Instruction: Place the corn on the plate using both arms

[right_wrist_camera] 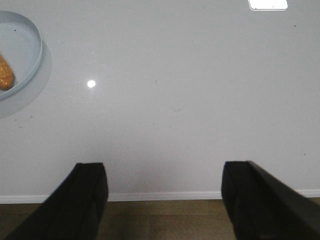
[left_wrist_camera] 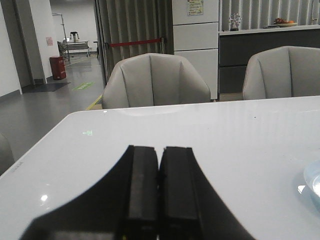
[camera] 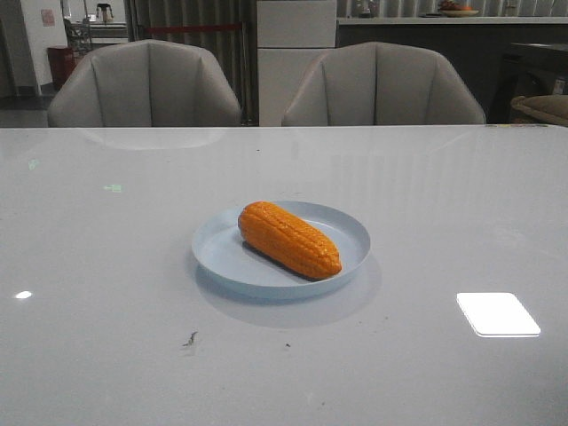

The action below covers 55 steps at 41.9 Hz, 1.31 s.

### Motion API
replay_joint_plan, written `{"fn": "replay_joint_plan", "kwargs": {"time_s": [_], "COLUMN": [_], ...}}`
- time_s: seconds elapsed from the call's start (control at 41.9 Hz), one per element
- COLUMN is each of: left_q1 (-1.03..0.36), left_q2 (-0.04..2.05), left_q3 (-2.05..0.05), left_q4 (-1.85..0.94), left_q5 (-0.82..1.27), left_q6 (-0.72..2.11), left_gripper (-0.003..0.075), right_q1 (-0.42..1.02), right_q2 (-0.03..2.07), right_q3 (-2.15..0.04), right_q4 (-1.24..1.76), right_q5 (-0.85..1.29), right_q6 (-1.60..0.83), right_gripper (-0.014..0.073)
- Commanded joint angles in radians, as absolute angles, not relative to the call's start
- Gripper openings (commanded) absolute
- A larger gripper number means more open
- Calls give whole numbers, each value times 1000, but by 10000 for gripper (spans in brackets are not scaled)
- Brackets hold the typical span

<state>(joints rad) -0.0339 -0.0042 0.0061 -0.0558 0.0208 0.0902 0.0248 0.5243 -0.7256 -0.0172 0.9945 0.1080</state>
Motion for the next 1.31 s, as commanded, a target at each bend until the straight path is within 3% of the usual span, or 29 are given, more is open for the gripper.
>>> {"fn": "replay_joint_plan", "kwargs": {"time_s": [0.0,0.072,0.143,0.262,0.358,0.525,0.787,1.288], "left_q1": [-34,-34,-34,-34,-34,-34,-34,-34], "left_q2": [-16,-16,-16,-16,-16,-16,-16,-20], "left_q3": [8,8,8,8,8,8,8,8], "left_q4": [-66,-66,-66,-66,-66,-66,-66,-66], "left_q5": [-59,-59,-59,-59,-59,-59,-59,-52], "left_q6": [83,83,83,83,83,83,83,83], "left_gripper": [90,90,90,90,90,90,90,90], "right_q1": [19,19,18,18,18,18,19,23], "right_q2": [531,513,481,405,333,202,-44,-33], "right_q3": [-748,-727,-682,-582,-475,-280,22,13], "right_q4": [-56,-74,-60,36,109,74,47,48], "right_q5": [932,931,891,728,482,187,0,81], "right_q6": [110,110,110,110,110,109,109,109], "right_gripper": [581,573,487,255,37,57,57,57]}}
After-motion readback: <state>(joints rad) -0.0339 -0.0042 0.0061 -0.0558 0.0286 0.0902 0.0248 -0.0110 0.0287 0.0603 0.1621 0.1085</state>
